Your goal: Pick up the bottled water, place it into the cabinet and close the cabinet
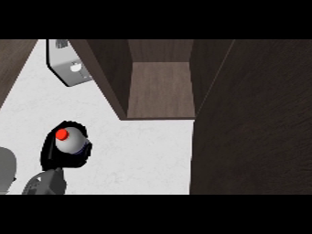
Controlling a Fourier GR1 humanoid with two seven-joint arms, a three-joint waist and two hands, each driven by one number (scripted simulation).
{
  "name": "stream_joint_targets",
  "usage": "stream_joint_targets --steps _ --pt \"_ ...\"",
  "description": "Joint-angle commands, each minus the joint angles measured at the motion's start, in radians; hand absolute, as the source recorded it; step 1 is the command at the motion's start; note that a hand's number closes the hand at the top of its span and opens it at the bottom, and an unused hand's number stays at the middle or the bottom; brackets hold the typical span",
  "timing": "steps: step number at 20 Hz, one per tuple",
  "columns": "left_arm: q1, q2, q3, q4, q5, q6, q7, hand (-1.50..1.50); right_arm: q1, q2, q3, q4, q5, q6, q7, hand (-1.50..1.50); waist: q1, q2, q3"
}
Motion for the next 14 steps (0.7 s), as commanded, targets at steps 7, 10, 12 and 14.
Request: stream_joint_targets --steps 7,10,12,14 --pt "0.014 -0.092 -0.250 -0.293 0.085 0.229 0.223 1.50 0.049 -0.026 -0.058 -0.170 -0.133 -0.022 0.051 -1.50 -0.002 -0.003 0.000" --pt "-0.041 -0.093 -0.345 -0.339 0.088 0.387 0.267 1.50 0.028 -0.050 -0.079 -0.135 -0.157 -0.020 0.056 -1.50 -0.009 0.000 0.000" --pt "-0.022 -0.093 -0.367 -0.362 0.078 0.426 0.265 1.50 0.078 -0.011 -0.081 -0.136 -0.142 0.029 0.031 -1.50 -0.013 0.000 0.000" --pt "-0.113 -0.093 -0.441 -0.372 0.102 0.507 0.307 1.50 -0.039 -0.028 -0.014 -0.145 -0.096 -0.092 0.099 -1.50 0.000 0.006 -0.001"
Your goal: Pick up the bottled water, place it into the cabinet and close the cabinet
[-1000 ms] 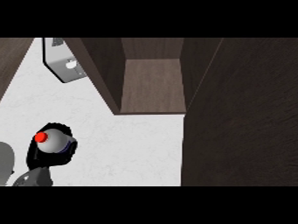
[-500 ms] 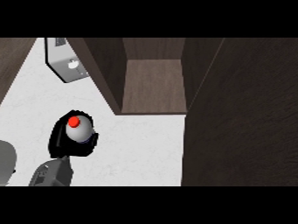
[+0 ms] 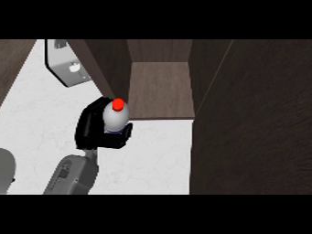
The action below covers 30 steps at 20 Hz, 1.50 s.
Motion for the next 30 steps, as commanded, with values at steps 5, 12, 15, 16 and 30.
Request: stream_joint_targets --steps 5,12,15,16,30 --pt "-0.185 -0.003 -0.167 0.003 0.059 0.296 0.058 1.50 0.014 0.016 -0.005 -0.142 -0.100 -0.030 0.056 -1.50 -0.010 0.005 0.000" --pt "-0.328 -0.003 -0.223 0.159 0.034 0.477 0.132 1.50 0.025 -0.019 -0.068 -0.093 -0.159 0.019 0.032 -1.50 -0.019 0.005 0.000" --pt "-0.336 -0.003 -0.194 0.218 -0.014 0.466 0.119 1.50 0.020 0.007 0.000 -0.174 -0.130 -0.040 0.074 -1.50 -0.011 0.007 -0.001" --pt "-0.370 -0.003 -0.248 0.219 0.020 0.520 0.150 1.50 0.024 0.021 -0.020 -0.120 -0.130 -0.008 0.048 -1.50 -0.018 0.005 0.000" --pt "-0.647 -0.003 -0.125 0.688 0.163 0.488 -0.044 1.50 0.023 -0.015 -0.026 -0.127 -0.176 0.008 0.058 -1.50 -0.050 0.018 -0.002"
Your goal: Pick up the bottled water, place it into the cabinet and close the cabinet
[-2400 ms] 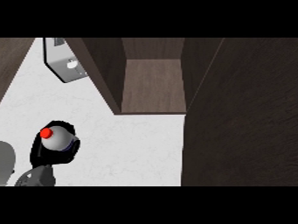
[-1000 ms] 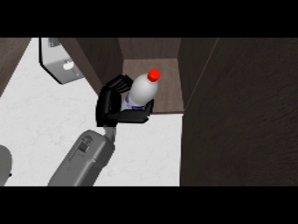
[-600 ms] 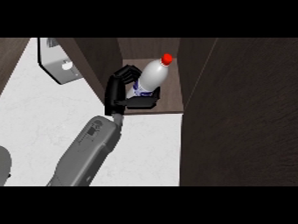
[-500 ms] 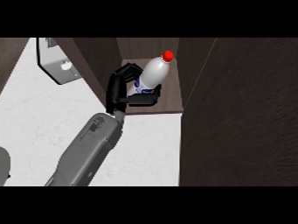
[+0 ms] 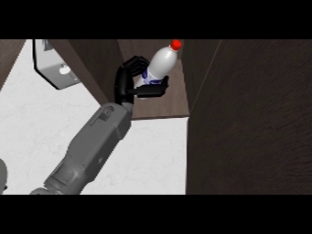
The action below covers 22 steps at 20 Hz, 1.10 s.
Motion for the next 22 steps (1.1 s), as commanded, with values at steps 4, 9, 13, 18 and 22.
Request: stream_joint_targets --steps 4,9,13,18,22 --pt "-0.132 0.003 0.076 0.208 0.003 -0.003 -0.089 1.50 0.063 0.006 -0.049 -0.094 -0.098 0.036 0.005 -1.50 -0.008 0.003 0.000" --pt "-0.195 0.000 0.034 0.268 0.013 0.093 -0.115 1.50 0.067 -0.008 -0.062 -0.086 -0.123 0.057 -0.009 -1.50 -0.034 0.005 0.000" --pt "-0.257 0.004 0.057 0.379 -0.032 0.045 -0.105 -1.50 0.017 -0.006 -0.033 -0.068 -0.084 0.022 0.004 -1.50 -0.014 0.012 0.000" --pt "-0.329 0.027 0.071 0.429 -0.039 0.040 -0.070 -1.50 0.047 -0.004 -0.027 -0.120 -0.093 -0.003 0.027 -1.50 -0.020 0.013 -0.001" --pt "-0.299 0.014 0.085 0.450 -0.041 0.030 -0.143 -1.50 0.005 -0.001 -0.006 -0.081 -0.078 0.017 0.000 -1.50 -0.017 0.017 0.000"
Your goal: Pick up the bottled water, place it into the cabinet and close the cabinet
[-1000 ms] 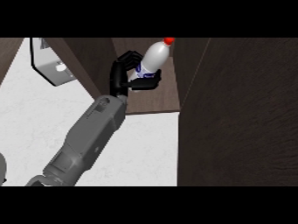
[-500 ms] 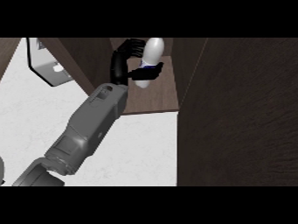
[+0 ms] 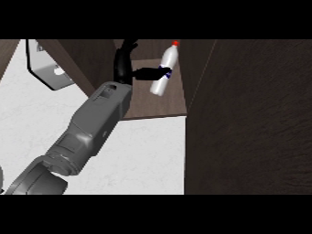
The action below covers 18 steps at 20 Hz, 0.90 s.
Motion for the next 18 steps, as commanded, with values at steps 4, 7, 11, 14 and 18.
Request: stream_joint_targets --steps 4,7,11,14,18 --pt "-0.024 -0.014 0.022 0.008 0.003 -0.061 -0.076 -1.50 -0.007 0.006 -0.004 -0.074 -0.036 -0.017 0.022 -1.50 -0.001 0.000 0.000" --pt "-0.005 -0.015 0.040 -0.043 0.047 -0.077 -0.144 -1.50 -0.020 0.019 0.013 -0.098 -0.010 -0.039 0.030 -1.50 -0.012 -0.003 0.000" --pt "-0.032 -0.015 0.042 -0.060 0.047 -0.126 -0.165 -1.50 0.009 0.008 0.002 -0.148 -0.041 -0.056 0.063 -1.50 0.012 -0.012 0.000" --pt "-0.015 -0.015 0.052 -0.058 0.057 -0.149 -0.203 -1.50 0.012 0.028 -0.002 -0.177 -0.016 -0.073 0.065 -1.50 0.015 -0.012 0.000" --pt "0.018 -0.015 0.004 -0.124 0.112 -0.166 -0.179 -1.50 -0.042 -0.021 -0.032 -0.139 -0.071 -0.107 0.100 -1.50 0.028 -0.019 0.001"
